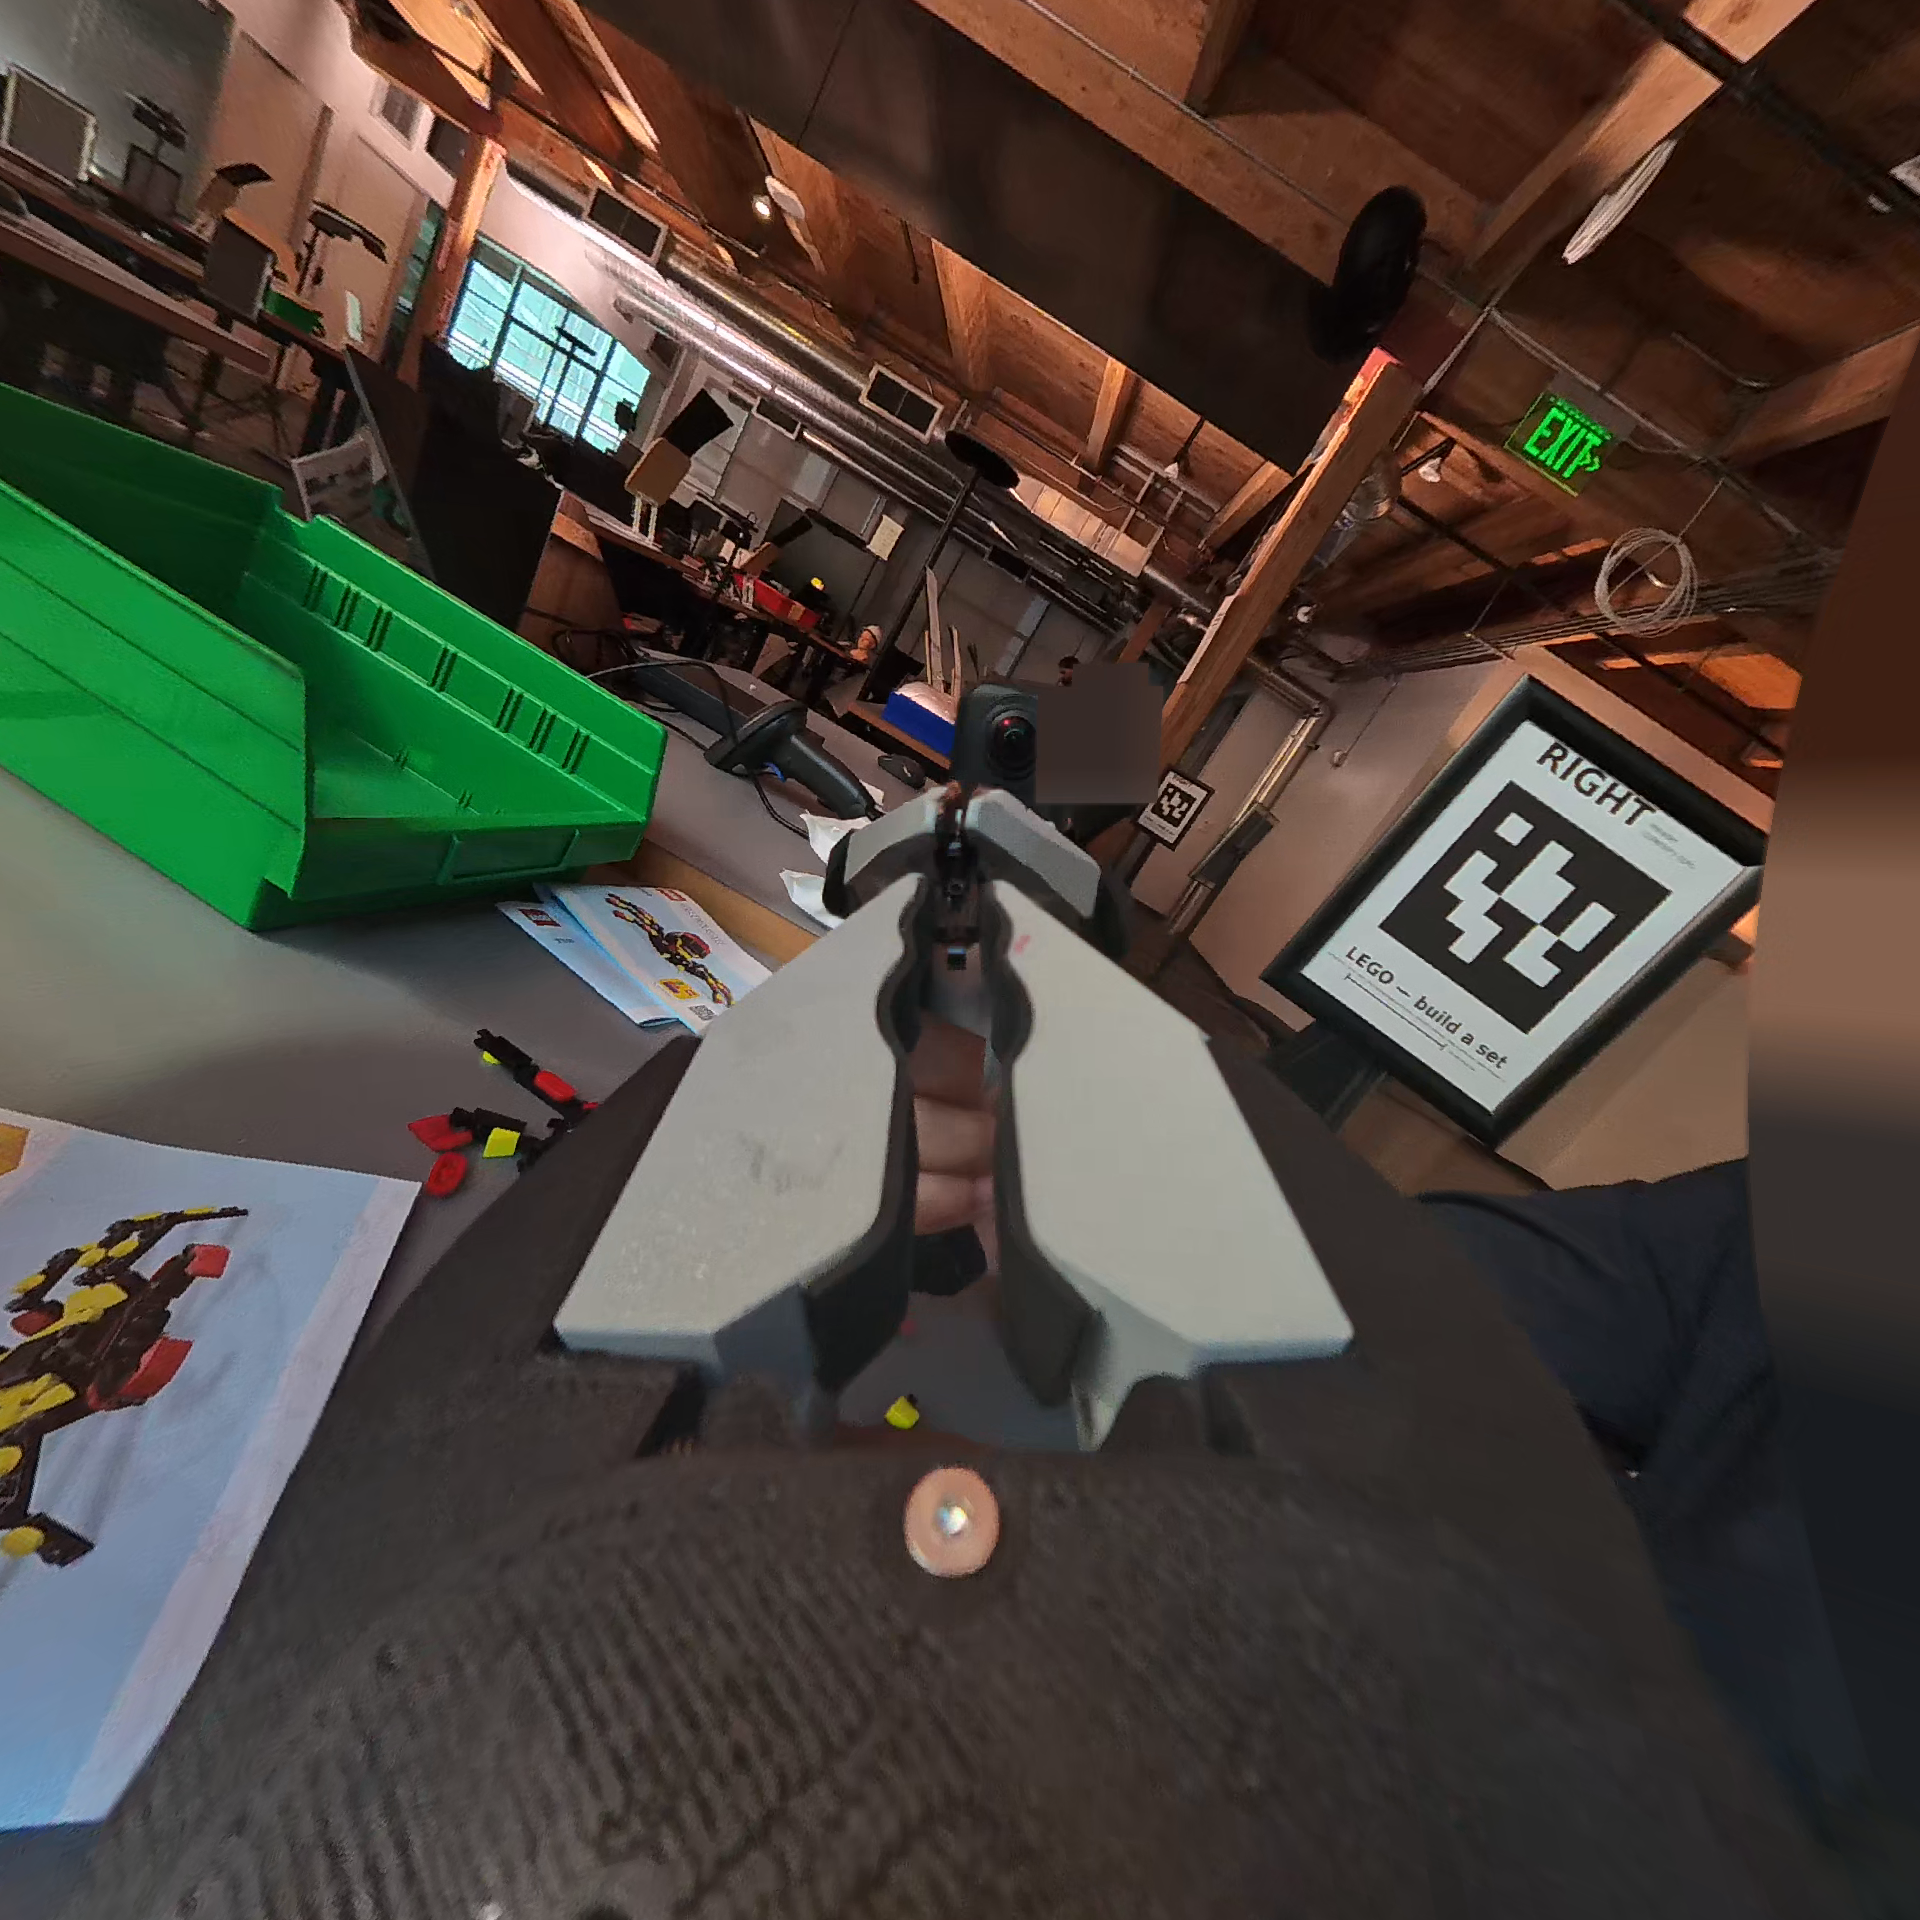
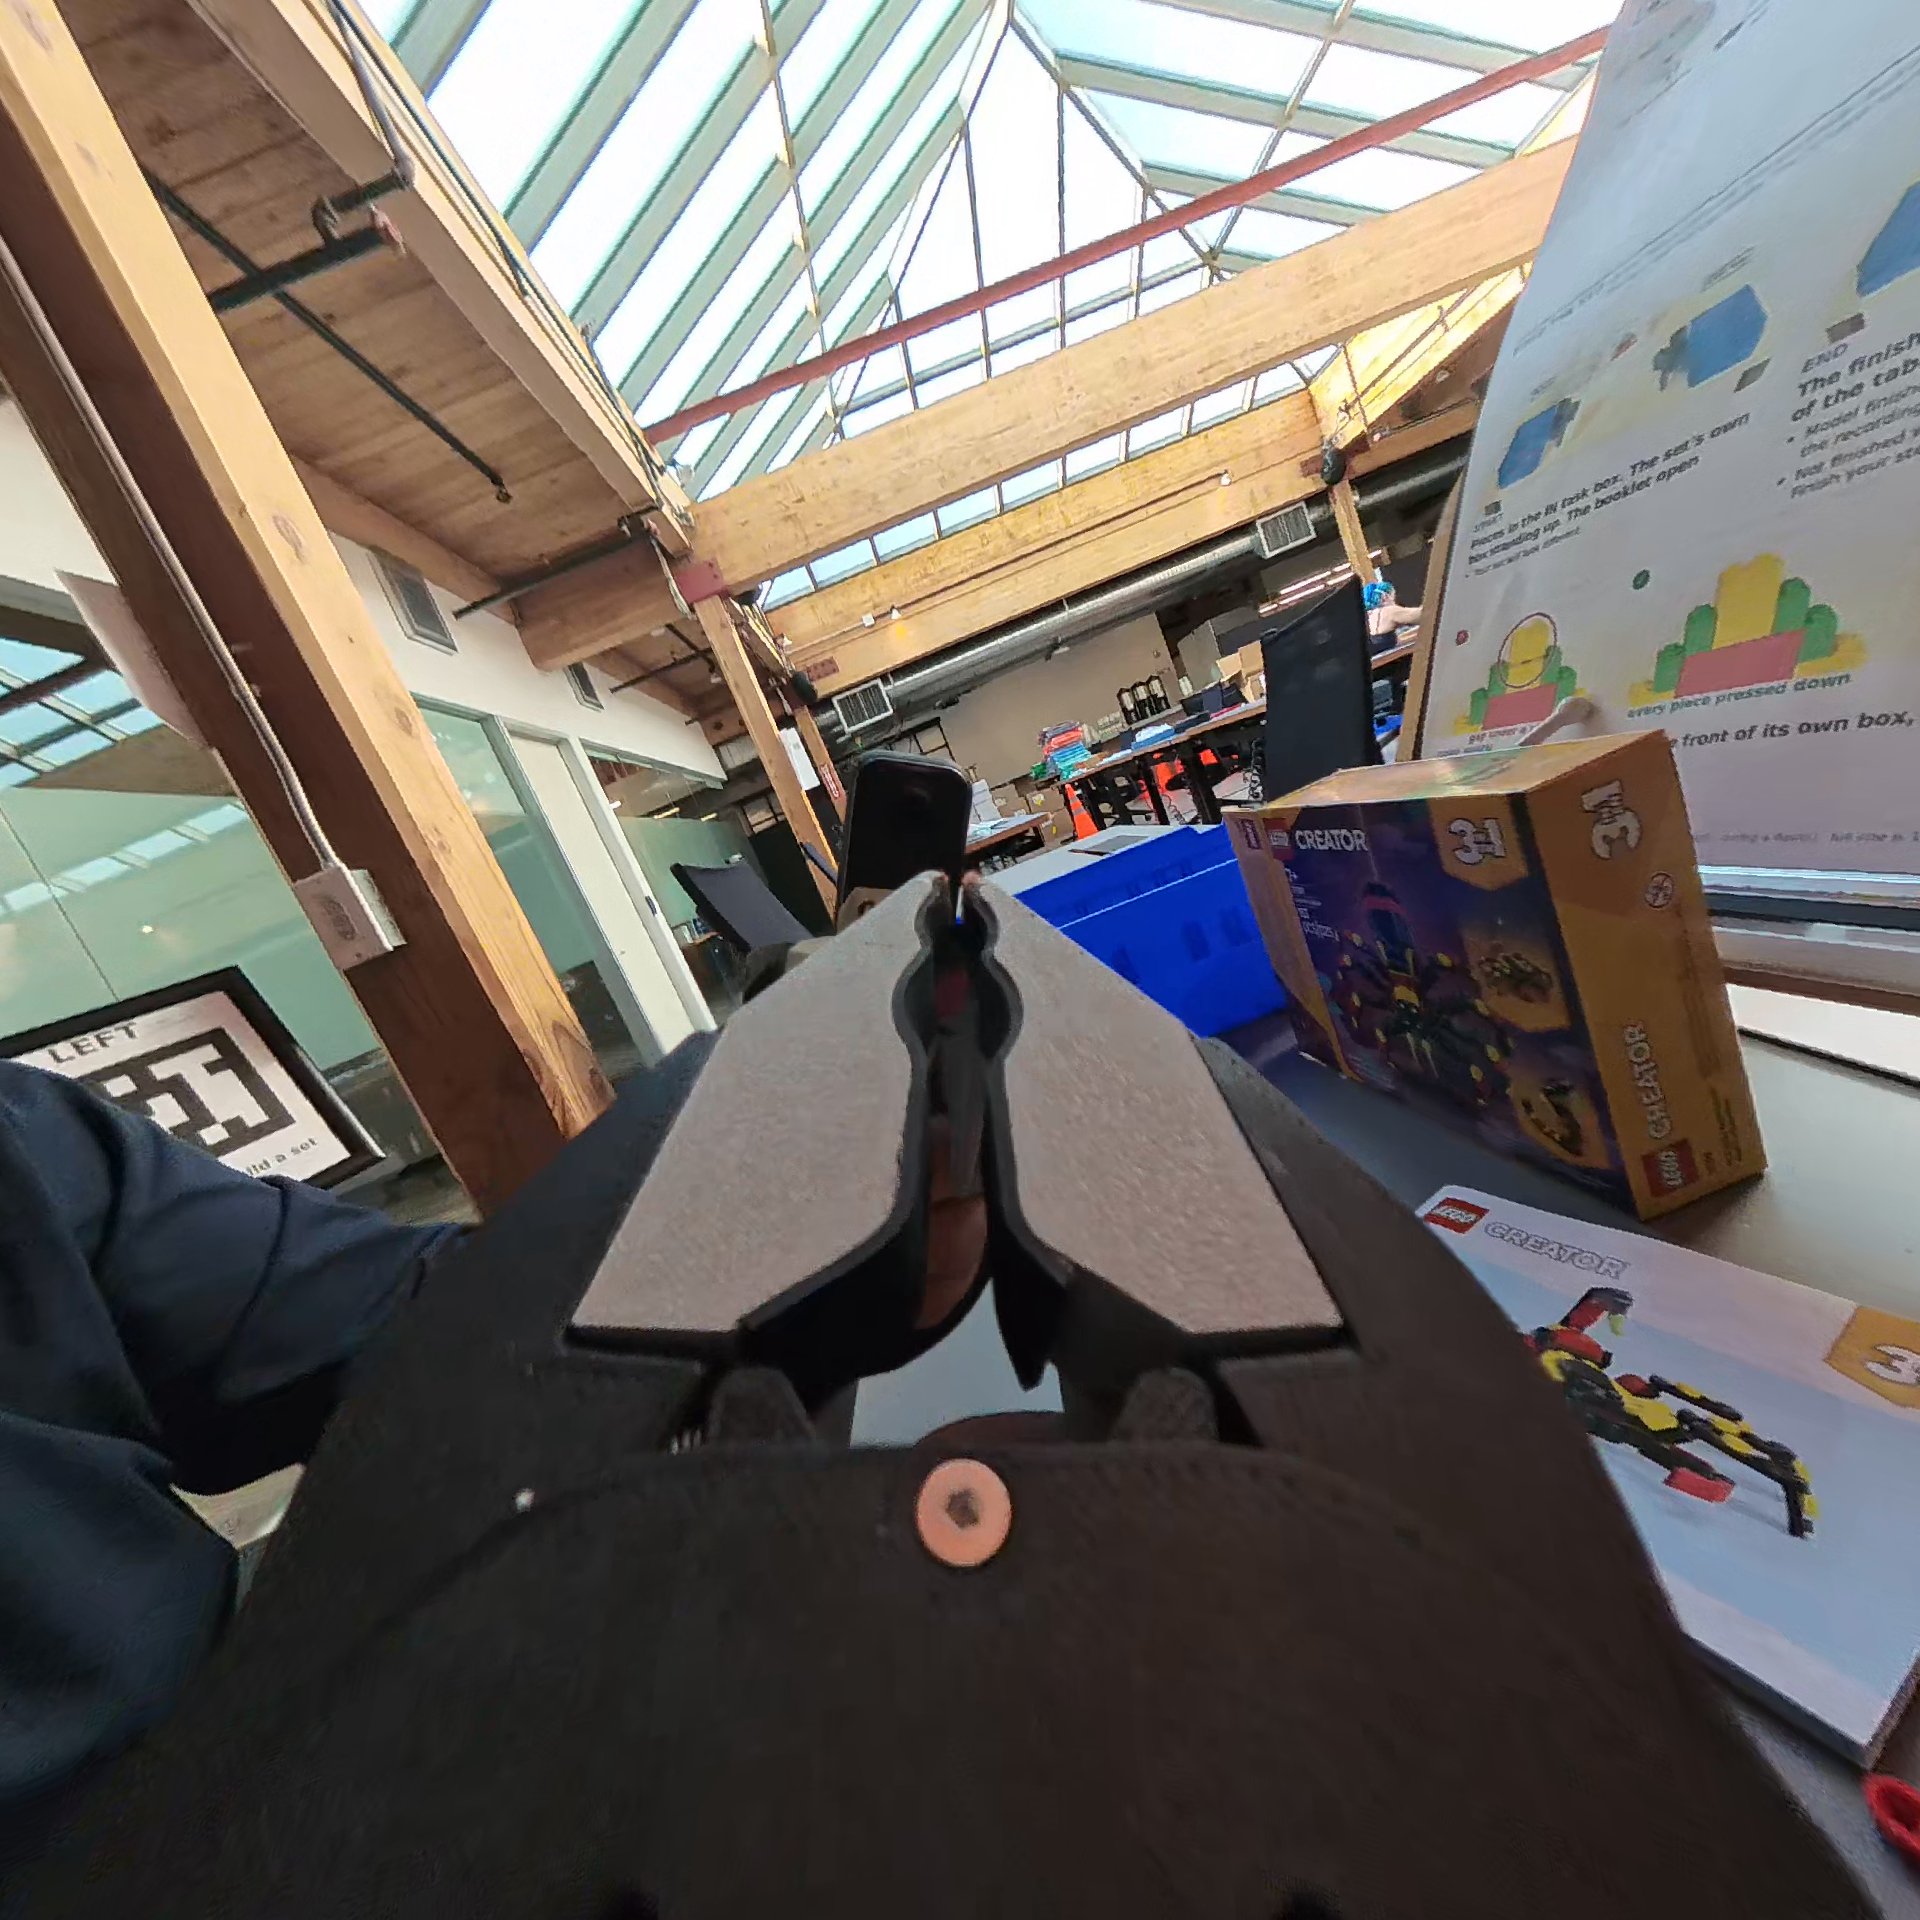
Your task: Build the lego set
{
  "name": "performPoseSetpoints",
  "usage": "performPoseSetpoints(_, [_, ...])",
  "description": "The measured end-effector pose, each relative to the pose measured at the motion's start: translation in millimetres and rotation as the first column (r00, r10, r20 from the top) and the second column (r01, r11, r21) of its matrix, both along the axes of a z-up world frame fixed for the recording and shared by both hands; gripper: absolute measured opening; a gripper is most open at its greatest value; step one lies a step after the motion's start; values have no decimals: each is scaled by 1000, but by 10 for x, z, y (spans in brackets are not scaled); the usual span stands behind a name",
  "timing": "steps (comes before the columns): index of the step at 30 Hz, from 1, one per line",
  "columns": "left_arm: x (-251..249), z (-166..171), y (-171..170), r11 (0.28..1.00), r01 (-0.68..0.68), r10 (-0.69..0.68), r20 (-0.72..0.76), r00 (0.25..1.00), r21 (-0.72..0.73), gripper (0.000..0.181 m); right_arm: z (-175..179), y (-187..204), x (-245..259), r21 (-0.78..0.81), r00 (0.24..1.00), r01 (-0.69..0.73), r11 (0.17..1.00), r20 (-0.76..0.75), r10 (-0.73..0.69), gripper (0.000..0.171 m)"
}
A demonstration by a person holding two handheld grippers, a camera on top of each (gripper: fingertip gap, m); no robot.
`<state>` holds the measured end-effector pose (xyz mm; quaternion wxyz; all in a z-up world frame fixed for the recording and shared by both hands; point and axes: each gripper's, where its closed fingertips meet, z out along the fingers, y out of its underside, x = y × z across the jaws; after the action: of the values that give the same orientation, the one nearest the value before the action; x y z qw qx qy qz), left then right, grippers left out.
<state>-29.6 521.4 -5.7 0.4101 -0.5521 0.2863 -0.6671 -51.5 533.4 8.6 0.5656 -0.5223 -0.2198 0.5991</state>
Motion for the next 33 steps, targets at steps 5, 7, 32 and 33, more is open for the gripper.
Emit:
performPoseSetpoints(5, [12, -14, 30, 999, -32, 32, 8, 999, 5, 6, -33, 27, 8, 47, 996, 42, 998, 81, -45, 0])
performPoseSetpoints(7, [8, -4, 59, 998, -57, 57, 21, 998, -6, 11, -41, 37, 19, 37, 997, 41, 998, 70, -44, 0])
performPoseSetpoints(32, [2, 306, 292, 951, -239, 290, 299, 909, -195, 3, 197, 226, 179, -192, 900, 162, 968, -373, -225, 0])
performPoseSetpoints(33, [3, 300, 298, 949, -247, 297, 297, 908, -196, 3, 189, 228, 184, -192, 901, 169, 967, -367, -230, 0])
